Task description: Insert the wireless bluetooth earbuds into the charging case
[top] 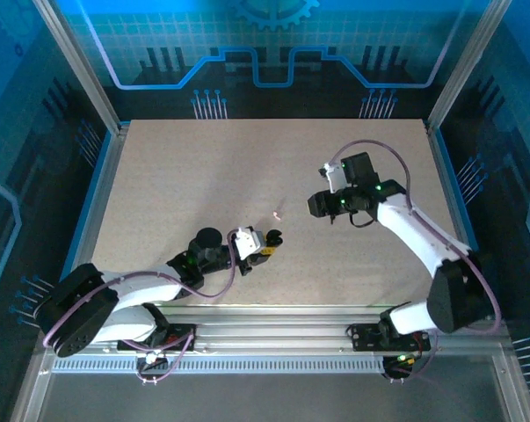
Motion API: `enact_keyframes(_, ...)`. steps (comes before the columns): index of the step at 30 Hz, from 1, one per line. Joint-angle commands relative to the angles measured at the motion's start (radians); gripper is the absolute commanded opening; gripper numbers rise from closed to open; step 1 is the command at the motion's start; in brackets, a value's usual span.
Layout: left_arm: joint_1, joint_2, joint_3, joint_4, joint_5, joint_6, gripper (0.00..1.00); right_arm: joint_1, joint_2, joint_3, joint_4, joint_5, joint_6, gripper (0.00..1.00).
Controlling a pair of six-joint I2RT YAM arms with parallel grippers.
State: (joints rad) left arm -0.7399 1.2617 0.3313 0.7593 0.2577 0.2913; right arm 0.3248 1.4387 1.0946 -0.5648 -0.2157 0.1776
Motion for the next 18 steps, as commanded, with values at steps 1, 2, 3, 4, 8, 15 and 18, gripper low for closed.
enact_keyframes(1, -0.002, 0.025, 0.050, 0.000, 0.001, 0.020, 0.13, -0.052, 0.097, 0.065, -0.164, 0.041, 0.059, 0.52)
enact_keyframes(2, -0.002, 0.030, 0.053, -0.001, -0.001, 0.022, 0.13, -0.063, 0.127, 0.081, -0.177, 0.054, 0.077, 0.52)
enact_keyframes(3, -0.002, 0.037, 0.057, 0.000, -0.003, 0.022, 0.13, -0.078, 0.159, 0.096, -0.195, 0.068, 0.096, 0.52)
enact_keyframes(4, -0.002, 0.044, 0.059, 0.001, -0.005, 0.023, 0.13, -0.089, 0.185, 0.109, -0.209, 0.079, 0.107, 0.52)
enact_keyframes(8, 0.000, 0.071, 0.073, -0.004, -0.009, 0.029, 0.13, -0.099, 0.267, 0.150, -0.245, 0.153, 0.147, 0.51)
enact_keyframes(15, 0.004, 0.132, 0.103, 0.007, -0.003, 0.036, 0.14, -0.101, 0.385, 0.217, -0.261, 0.212, 0.190, 0.47)
enact_keyframes(18, 0.005, 0.148, 0.108, 0.022, -0.005, 0.031, 0.14, -0.101, 0.419, 0.237, -0.255, 0.209, 0.193, 0.45)
